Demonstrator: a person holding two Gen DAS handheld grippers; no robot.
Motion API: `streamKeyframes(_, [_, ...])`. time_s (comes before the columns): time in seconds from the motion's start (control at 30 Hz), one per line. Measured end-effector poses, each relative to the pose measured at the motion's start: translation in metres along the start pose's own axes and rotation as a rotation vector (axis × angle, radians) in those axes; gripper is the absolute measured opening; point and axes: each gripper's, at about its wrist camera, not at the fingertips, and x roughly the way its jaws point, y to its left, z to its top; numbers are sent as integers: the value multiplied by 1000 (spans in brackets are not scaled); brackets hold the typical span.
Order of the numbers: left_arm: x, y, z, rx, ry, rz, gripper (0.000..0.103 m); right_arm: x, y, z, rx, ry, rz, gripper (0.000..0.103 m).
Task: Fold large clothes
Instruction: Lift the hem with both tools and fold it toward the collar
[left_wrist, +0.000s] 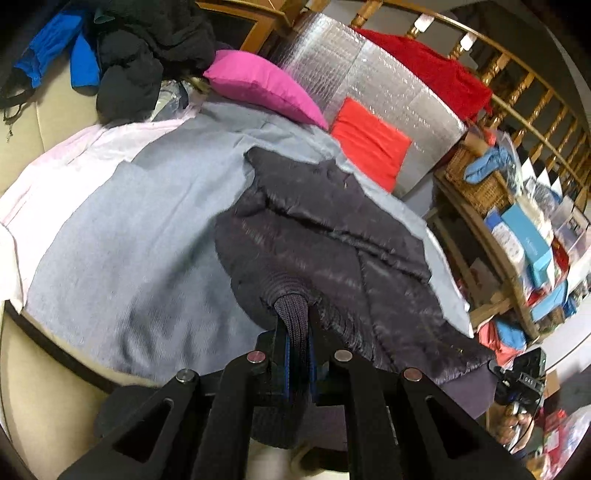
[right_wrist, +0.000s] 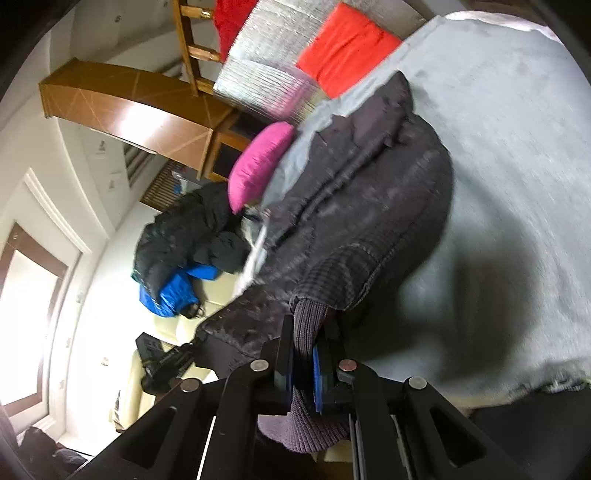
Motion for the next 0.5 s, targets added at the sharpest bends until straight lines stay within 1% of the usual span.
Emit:
streamKeyframes(0.2, [0,-3,20,-19,-29,-25,8,2,13,22,0,-55,51,8])
streamKeyframes(0.33, [0,-6,31,-13,-53,-36,8,3,16,33,6,-86,80,8])
streamKeyframes(0.5, [-3,-11,33,-13,-93,-46,8,2,19,39,7,-114,98,8])
